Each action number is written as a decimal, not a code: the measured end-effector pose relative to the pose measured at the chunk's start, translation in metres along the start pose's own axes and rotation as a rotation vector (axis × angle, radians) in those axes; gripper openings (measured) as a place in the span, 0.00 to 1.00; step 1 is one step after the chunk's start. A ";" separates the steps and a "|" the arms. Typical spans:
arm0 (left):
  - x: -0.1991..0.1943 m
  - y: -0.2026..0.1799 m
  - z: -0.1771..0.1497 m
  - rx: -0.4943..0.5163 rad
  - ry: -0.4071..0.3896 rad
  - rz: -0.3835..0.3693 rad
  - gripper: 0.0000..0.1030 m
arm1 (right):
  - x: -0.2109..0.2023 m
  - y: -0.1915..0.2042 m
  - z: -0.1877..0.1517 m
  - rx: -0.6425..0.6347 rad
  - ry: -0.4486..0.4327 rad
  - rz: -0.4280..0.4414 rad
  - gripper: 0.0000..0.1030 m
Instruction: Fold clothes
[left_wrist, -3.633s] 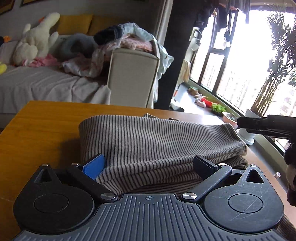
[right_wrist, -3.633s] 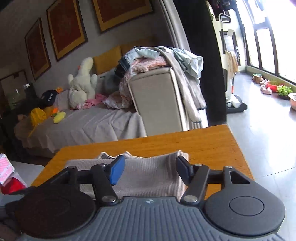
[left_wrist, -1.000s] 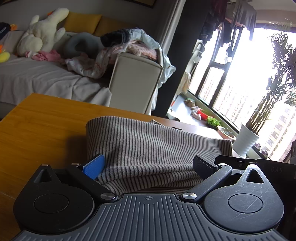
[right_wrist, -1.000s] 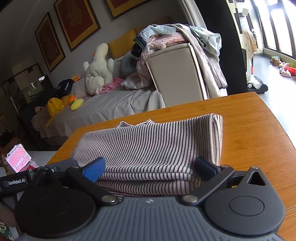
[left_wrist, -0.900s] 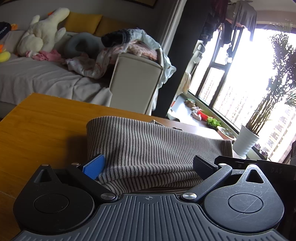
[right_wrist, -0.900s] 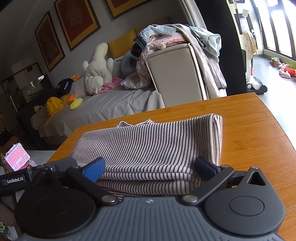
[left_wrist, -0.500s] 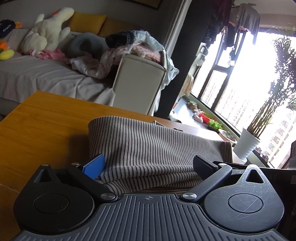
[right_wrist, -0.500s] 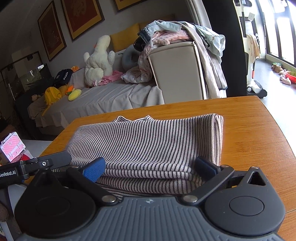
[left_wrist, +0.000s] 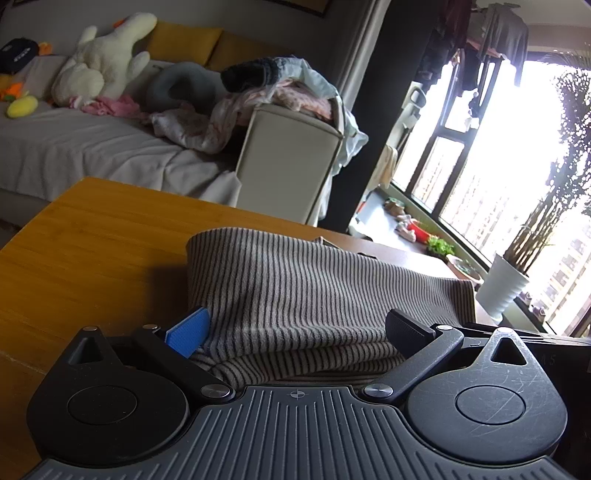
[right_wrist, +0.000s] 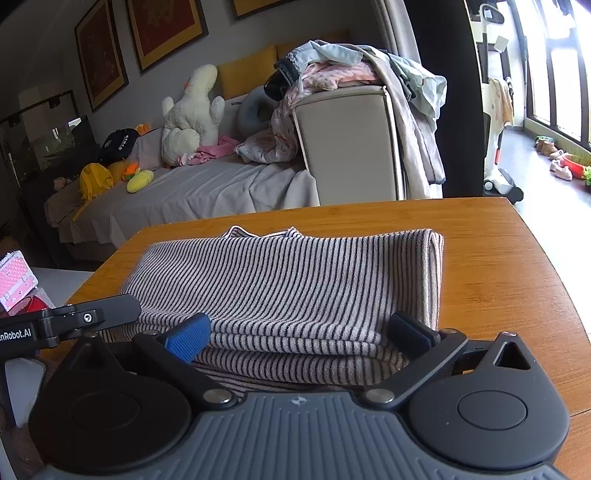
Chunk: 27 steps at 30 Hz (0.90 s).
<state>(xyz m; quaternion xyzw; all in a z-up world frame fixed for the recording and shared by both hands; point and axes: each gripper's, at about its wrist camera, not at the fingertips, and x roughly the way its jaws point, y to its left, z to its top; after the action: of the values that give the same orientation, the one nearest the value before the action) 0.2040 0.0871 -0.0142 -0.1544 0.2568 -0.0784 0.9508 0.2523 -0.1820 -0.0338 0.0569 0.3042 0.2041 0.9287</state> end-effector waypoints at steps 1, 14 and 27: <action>0.000 0.000 0.000 -0.002 0.000 -0.001 1.00 | 0.000 -0.001 0.000 0.002 -0.001 0.001 1.00; 0.001 0.003 0.000 -0.013 0.010 -0.007 1.00 | 0.002 0.028 0.018 -0.167 0.085 -0.102 1.00; -0.004 0.020 0.001 -0.106 -0.013 -0.078 1.00 | 0.114 0.019 0.085 -0.166 0.190 -0.138 0.30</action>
<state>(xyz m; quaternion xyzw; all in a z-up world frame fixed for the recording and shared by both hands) 0.2023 0.1073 -0.0177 -0.2149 0.2485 -0.1005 0.9391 0.3796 -0.1158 -0.0223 -0.0607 0.3761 0.1685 0.9091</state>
